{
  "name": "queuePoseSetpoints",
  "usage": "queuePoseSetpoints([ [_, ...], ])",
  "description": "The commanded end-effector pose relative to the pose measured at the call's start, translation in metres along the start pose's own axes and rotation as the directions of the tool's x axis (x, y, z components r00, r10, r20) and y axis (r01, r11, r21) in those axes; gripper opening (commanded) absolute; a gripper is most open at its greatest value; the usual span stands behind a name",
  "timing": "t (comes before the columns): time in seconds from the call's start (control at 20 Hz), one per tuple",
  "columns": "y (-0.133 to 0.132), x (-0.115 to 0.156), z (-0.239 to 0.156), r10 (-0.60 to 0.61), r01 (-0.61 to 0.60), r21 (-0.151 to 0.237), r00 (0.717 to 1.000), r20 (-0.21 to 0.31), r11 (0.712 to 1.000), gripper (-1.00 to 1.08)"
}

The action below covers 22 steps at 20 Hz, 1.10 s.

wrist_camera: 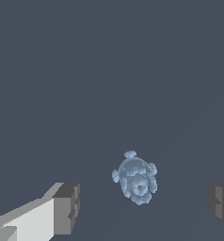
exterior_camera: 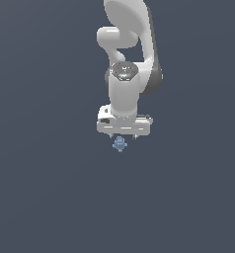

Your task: Pick up the object and move it to a goal position.

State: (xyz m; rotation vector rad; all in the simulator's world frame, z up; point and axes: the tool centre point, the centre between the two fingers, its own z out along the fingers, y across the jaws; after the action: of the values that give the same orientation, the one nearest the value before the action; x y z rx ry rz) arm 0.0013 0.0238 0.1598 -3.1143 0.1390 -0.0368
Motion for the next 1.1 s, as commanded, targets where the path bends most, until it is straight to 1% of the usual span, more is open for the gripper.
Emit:
queuePoseSetpoints([
  [0.0,0.001,-0.004,0.007,0.053,-0.053,-0.002,0.999,0.003,0.999,1.00],
  [0.15,0.003,-0.009,0.016,0.129,-0.129,-0.004,0.992,0.005,0.992,1.00],
  [0.35,0.006,-0.018,0.030,0.237,-0.237,-0.010,0.971,0.008,0.971,1.00],
  [0.7,0.012,-0.032,0.050,0.407,-0.406,-0.022,0.913,0.009,0.913,1.00],
  [1.05,0.016,-0.041,0.062,0.508,-0.508,-0.030,0.861,0.007,0.861,1.00],
])
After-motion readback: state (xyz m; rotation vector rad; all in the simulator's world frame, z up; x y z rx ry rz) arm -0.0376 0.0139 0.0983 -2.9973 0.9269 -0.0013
